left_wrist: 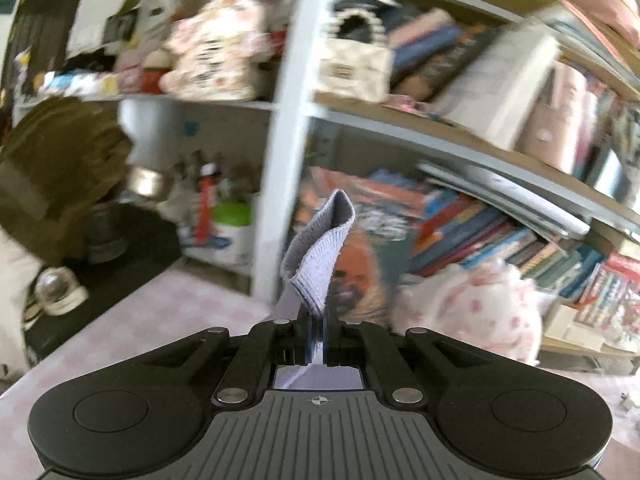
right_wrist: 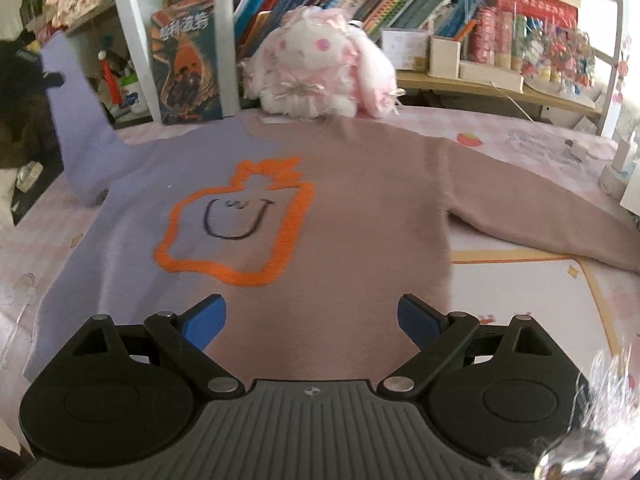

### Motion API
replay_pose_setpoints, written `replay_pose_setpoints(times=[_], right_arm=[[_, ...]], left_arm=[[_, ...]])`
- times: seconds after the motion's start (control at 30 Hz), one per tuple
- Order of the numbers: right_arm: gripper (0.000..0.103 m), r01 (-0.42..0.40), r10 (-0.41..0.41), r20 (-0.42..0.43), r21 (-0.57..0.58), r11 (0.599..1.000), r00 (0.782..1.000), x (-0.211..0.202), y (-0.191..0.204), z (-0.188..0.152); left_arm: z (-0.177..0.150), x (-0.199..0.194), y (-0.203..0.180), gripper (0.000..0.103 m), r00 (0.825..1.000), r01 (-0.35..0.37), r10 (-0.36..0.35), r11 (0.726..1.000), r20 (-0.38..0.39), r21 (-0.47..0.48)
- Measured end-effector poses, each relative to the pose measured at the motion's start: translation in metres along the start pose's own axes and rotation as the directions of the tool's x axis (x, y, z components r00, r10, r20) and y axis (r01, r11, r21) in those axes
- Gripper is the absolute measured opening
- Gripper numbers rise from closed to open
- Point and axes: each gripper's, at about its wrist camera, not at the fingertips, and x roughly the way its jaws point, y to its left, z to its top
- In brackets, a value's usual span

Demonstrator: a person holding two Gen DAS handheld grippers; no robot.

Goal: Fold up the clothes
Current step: 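Lift the lavender sleeve with the left gripper and carry it across the sweater body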

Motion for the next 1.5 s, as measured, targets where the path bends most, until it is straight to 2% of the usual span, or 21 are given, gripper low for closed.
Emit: replay_pose_setpoints(times=[0.27,0.47,0.8,1.1,1.27,1.5], right_arm=[[0.093,-0.012,0.011,0.012,0.066,0.998,1.0,-0.01,-0.048,-0.004],[0.093,-0.016,0.015,0.007,0.096,0.995,1.0,-0.013,-0.068,-0.007],[0.093,-0.036,0.037,0.0,0.115,0.993,0.999,-0.011,-0.078,-0.009],[0.093,-0.032,0.033,0.001,0.125,0.992,0.999,-0.013,-0.082,-0.011],[0.093,-0.019,0.019,0.001,0.138,0.99,1.0,-0.015,-0.088,-0.013],[0.093,-0.007,0.008,-0.007,0.149,0.989,1.0,-0.017,-0.096,-0.016]], left_arm=[[-0.004,0.017,-0.068,0.003,0.999,0.039,-0.038,0.999,-0.024,0.033],[-0.018,0.024,-0.099,0.003,0.997,0.057,-0.053,0.997,-0.061,0.056],[-0.046,0.04,-0.135,0.003,0.986,0.095,-0.076,0.988,-0.147,0.123],[-0.082,0.054,-0.164,0.003,0.97,0.13,-0.075,0.964,-0.23,0.233],[-0.097,0.056,-0.179,0.003,0.966,0.148,-0.074,0.944,-0.249,0.294],[-0.107,0.056,-0.19,0.003,0.963,0.159,-0.074,0.934,-0.261,0.319]])
